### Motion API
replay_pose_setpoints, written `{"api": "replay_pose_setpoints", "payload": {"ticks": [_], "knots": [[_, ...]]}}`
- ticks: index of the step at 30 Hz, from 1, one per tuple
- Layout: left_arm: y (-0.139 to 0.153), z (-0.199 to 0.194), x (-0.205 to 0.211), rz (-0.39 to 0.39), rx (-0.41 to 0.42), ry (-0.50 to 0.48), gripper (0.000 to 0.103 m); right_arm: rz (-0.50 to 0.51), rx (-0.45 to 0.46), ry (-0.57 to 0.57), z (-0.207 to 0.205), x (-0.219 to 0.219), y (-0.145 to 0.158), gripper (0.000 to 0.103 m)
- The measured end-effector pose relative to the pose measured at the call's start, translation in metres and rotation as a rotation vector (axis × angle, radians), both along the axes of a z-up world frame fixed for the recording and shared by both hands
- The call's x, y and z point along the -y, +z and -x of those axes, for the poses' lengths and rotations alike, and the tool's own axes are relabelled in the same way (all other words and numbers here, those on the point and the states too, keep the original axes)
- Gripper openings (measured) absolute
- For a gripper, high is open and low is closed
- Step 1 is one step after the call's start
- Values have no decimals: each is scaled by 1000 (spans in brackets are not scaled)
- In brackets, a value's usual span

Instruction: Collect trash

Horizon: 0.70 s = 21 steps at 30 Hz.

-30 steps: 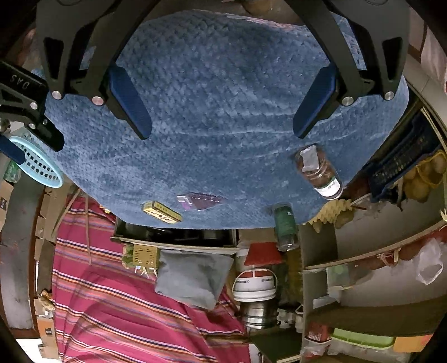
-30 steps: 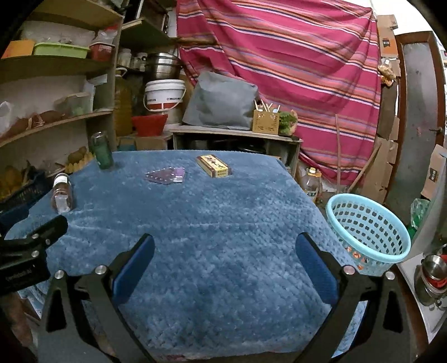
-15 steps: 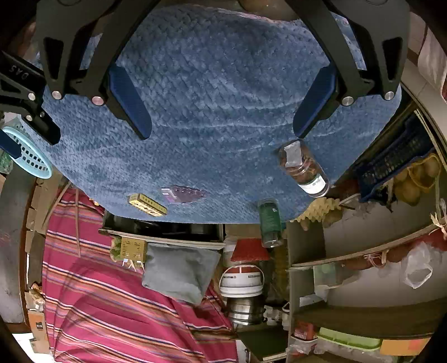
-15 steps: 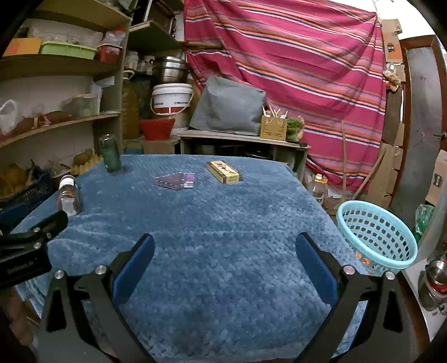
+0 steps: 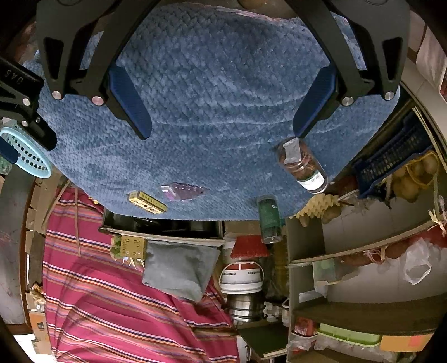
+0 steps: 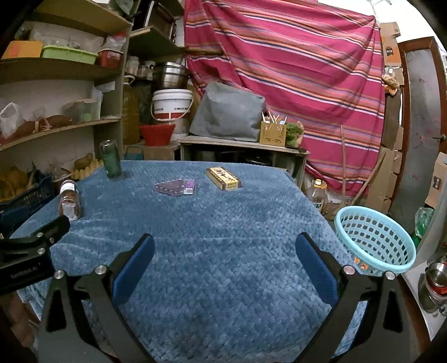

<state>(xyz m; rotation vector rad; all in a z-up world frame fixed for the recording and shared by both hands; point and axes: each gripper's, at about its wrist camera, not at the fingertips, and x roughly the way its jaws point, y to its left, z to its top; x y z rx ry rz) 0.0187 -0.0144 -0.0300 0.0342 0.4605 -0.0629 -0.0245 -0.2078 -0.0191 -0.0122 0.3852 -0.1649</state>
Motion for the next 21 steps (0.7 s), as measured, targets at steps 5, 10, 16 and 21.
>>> {"api": "replay_pose_setpoints", "payload": {"ticks": [5,10,16,21], "knots": [[1,0,0,-2,4,0,98,-5,-5,4,0,-1,0,99],[2,0,0,-2,10,-2,98,-4,-4,4,-1,-1,0,99],[6,2,-1,-5,24,-5,98,-2,-5,7,-1,-3,0,99],[6,3,-1,1,27,-5,98,3,-8,13,-2,-4,1,99]]}}
